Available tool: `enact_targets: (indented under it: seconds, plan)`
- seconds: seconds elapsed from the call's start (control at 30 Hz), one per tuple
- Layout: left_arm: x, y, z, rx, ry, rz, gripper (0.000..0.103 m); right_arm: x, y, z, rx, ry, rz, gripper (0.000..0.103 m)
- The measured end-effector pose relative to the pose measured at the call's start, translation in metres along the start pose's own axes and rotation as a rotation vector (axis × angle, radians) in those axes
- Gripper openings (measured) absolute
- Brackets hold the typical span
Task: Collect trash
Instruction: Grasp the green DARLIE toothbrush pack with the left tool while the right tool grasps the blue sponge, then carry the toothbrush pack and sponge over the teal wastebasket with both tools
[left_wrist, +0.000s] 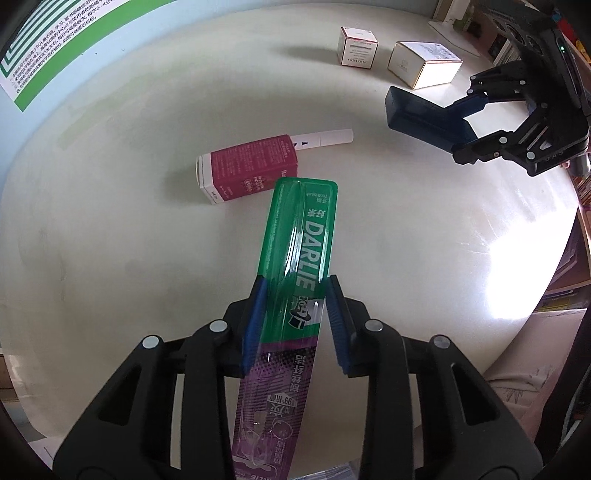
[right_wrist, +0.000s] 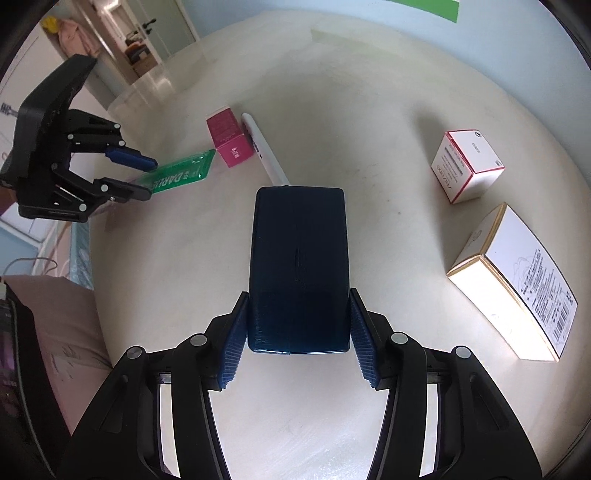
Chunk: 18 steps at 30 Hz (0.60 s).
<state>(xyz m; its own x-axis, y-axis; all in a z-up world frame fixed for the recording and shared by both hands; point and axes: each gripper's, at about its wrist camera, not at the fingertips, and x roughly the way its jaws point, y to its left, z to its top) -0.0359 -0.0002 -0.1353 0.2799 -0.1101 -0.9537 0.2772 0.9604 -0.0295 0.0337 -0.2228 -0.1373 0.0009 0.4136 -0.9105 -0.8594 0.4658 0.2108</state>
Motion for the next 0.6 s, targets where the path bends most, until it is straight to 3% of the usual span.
enact_targets:
  seconds: [0.2,0.6]
  plan:
    - [-0.005,-0.020,0.010,0.064,-0.014,0.028,0.030,-0.024,-0.014,-0.003,0.064,-0.039,-0.015,0.052]
    - [-0.014,-0.044,0.027,0.190,-0.029,0.022,0.030,-0.031,0.001,-0.029,0.202,-0.077,-0.077,0.052]
